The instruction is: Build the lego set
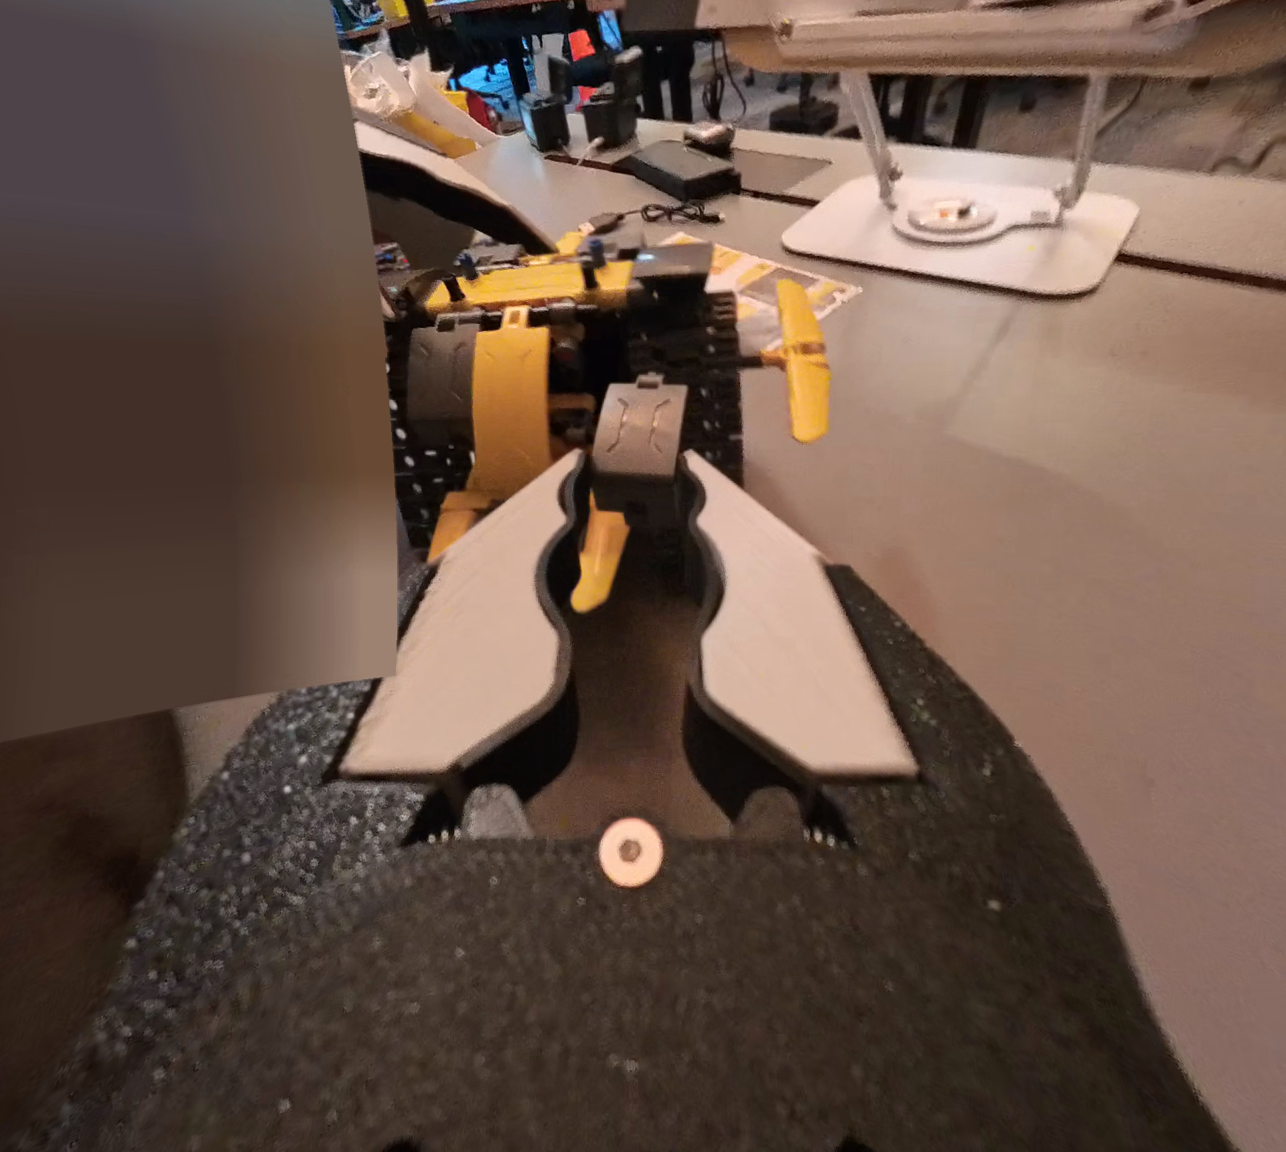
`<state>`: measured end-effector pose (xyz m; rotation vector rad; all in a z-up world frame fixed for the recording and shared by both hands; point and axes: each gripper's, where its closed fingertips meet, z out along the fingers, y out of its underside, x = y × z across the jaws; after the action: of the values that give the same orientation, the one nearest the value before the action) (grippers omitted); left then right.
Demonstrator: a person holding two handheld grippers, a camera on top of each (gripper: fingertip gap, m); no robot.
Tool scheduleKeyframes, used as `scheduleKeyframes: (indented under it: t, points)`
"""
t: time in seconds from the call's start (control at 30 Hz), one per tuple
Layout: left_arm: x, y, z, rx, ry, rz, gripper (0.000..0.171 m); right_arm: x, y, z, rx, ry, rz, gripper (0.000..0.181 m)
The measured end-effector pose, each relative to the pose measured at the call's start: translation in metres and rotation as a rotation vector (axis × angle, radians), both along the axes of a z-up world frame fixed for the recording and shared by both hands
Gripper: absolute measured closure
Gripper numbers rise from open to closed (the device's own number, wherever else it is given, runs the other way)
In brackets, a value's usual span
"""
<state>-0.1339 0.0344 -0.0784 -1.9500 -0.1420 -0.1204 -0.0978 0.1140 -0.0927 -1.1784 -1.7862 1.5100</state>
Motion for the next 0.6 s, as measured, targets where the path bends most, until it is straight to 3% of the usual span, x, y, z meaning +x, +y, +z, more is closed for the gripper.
scheduleKeyframes:
  t: [0.23,0.4,0.6]
  points:
    - [0.0,0.0,0.0,0.008,0.002,-0.006,0.084,-0.014,-0.015,0.018,-0.049,0.142,0.047,0.159]
    - [0.0,0.0,0.0,0.011,-0.005,-0.007,0.085,-0.019,-0.02,0.002,-0.001,0.134,0.108,0.159]
    - [-0.001,0.0,0.001,0.016,-0.017,-0.008,0.086,-0.02,-0.02,0.01,-0.058,0.181,0.137,0.159]
